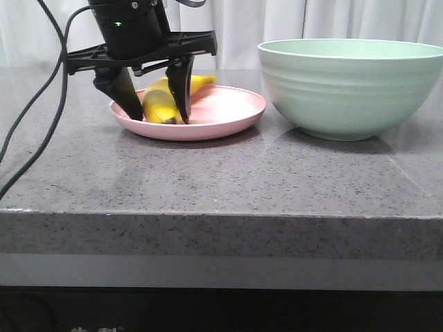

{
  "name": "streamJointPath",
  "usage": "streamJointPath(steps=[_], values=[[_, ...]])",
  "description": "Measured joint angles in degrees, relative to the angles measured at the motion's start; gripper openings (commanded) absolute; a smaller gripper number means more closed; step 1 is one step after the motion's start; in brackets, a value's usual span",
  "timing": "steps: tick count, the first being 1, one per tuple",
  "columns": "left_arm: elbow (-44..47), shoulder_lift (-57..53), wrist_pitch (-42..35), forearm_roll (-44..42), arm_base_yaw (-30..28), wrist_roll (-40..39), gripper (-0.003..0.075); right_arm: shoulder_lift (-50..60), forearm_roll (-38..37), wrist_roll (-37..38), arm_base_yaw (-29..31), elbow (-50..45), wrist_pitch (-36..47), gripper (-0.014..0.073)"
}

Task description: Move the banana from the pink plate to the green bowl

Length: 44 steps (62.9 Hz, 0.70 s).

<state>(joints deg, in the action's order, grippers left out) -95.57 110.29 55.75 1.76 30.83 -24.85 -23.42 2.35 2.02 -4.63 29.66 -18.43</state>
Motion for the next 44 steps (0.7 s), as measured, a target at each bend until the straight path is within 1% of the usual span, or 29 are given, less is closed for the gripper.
streamJointPath(steps=[10,24,31,44], values=[[0.0,0.0,-0.9,-0.2,0.0,0.0,0.0159,0.0,0.0,0.0,0.0,0.0,0.0,0.0581],[0.0,0.1,-1.6,-0.2,0.0,0.0,0.0028,0.0,0.0,0.0,0.0,0.0,0.0,0.0581],[0.0,0.1,-2.4,-0.2,0.0,0.0,0.0001,0.0,0.0,0.0,0.0,0.0,0.0,0.0581],[0.0,-2.0,-4.3,-1.3,0.1,0.0,0.0001,0.0,0.0,0.0,0.0,0.0,0.0,0.0581]])
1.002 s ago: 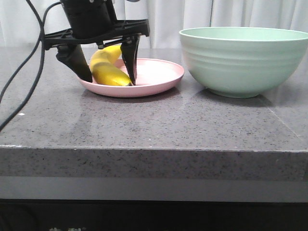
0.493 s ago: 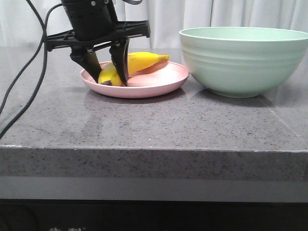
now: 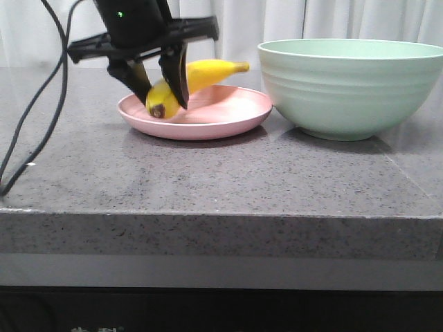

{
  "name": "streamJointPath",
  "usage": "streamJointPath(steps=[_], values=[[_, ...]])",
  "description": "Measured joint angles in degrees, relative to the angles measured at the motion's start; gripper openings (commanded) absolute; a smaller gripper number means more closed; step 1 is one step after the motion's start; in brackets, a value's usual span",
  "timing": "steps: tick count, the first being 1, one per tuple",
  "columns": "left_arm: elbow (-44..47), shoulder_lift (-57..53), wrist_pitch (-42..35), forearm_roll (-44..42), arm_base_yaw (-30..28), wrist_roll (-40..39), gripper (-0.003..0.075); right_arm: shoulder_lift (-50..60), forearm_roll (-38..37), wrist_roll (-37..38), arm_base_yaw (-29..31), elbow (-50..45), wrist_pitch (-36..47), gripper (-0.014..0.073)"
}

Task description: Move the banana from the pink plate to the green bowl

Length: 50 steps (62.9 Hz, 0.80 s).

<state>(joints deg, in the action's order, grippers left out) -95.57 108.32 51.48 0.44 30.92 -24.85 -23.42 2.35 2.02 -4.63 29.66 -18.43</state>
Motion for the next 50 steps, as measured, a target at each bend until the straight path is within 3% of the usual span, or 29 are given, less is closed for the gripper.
streamJointPath(steps=[13,30,50], values=[[0.0,-6.6,-0.1,-2.2,1.3,4.2,0.0001,0.0,0.0,0.0,0.0,0.0,0.0,0.0581],[0.4,-13.0,5.4,-2.5,7.8,14.0,0.0001,-1.8,0.0,0.0,0.0,0.0,0.0,0.0581],[6.0,-20.7,7.8,-2.5,10.5,16.5,0.0001,-7.4,0.0,0.0,-0.1,0.2,0.6,0.0581]])
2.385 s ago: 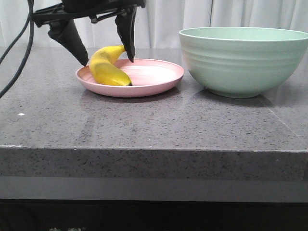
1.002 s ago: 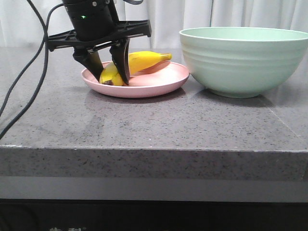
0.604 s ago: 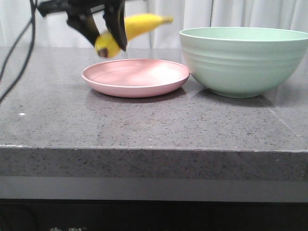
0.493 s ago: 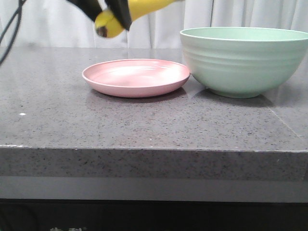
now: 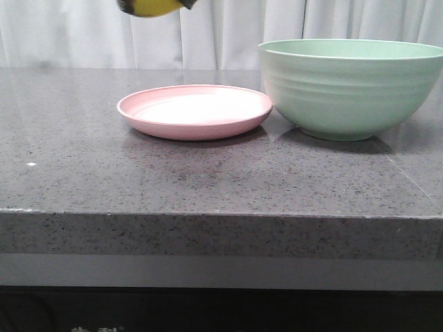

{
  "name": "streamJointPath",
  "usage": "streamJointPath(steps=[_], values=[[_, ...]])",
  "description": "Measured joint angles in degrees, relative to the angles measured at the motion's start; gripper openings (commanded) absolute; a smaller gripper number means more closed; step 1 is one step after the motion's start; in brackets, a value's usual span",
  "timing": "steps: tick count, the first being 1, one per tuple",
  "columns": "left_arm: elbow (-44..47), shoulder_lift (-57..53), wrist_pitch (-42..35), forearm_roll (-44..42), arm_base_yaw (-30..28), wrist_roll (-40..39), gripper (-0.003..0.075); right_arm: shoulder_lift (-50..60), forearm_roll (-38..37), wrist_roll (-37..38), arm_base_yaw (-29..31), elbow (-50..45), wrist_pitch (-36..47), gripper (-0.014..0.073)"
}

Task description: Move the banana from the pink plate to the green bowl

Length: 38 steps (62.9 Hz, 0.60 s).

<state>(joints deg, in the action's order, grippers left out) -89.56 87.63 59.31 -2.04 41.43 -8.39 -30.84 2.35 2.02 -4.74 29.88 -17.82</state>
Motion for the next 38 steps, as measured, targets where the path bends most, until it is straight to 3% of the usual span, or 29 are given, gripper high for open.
streamJointPath(steps=[14,38], values=[[0.7,-0.4,0.0,-0.1,0.0,0.1,0.0001,-7.5,0.0,-4.4,-4.3,7.8,-3.2,0.0581],[0.7,-0.4,-0.4,-0.1,0.0,0.1,0.0001,-35.5,-0.1,-20.1,-19.9,36.6,-20.6,0.0581]])
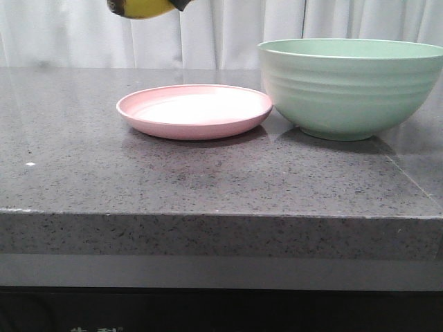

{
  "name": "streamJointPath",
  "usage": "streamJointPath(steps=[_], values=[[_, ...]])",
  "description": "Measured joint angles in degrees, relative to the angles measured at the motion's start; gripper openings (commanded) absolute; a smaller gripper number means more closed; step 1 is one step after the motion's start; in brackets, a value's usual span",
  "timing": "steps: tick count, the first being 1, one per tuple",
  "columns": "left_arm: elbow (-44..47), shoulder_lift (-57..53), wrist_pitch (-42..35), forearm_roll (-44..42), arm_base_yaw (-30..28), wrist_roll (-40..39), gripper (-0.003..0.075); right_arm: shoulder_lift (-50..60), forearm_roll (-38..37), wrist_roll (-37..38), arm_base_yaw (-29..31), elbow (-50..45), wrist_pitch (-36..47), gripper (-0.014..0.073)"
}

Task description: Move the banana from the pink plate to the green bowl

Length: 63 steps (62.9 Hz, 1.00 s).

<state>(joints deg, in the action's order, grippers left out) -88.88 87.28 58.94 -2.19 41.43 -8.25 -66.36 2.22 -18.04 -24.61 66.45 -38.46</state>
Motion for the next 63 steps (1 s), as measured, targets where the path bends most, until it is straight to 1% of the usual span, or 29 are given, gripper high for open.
streamJointPath(steps=[4,9,16,24,32,47,51,54,63], values=[[0.0,0.0,0.0,0.0,0.0,0.0,0.0001,-4.4,0.0,-3.1,-2.3,5.1,-3.4,0.0581],[0.0,0.0,0.0,0.0,0.0,0.0,0.0001,-9.6,0.0,-5.5,-3.6,11.2,-7.3,0.0581],[0.0,0.0,-0.1,0.0,0.0,0.0,0.0001,-15.4,-0.1,-8.1,-4.0,18.2,-12.0,0.0581],[0.0,0.0,-0.1,0.0,0.0,0.0,0.0001,-20.1,-0.7,-11.8,-4.0,24.1,-16.7,0.0581],[0.0,0.0,-0.1,0.0,0.0,0.0,0.0001,-23.7,-0.9,-13.6,-4.0,28.6,-19.8,0.0581],[0.0,0.0,-0.1,0.0,0.0,0.0,0.0001,-27.6,-1.1,-14.4,-4.0,33.3,-20.9,0.0575],[0.0,0.0,-0.1,0.0,0.0,0.0,0.0001,-28.2,-1.1,-14.5,-4.0,33.8,-21.1,0.0537],[0.0,0.0,-0.1,0.0,0.0,0.0,0.0001,-28.3,-1.1,-14.5,-4.0,33.9,-21.2,0.0491],[0.0,0.0,-0.1,0.0,0.0,0.0,0.0001,-28.4,-1.1,-14.5,-4.0,34.0,-21.3,0.0307]])
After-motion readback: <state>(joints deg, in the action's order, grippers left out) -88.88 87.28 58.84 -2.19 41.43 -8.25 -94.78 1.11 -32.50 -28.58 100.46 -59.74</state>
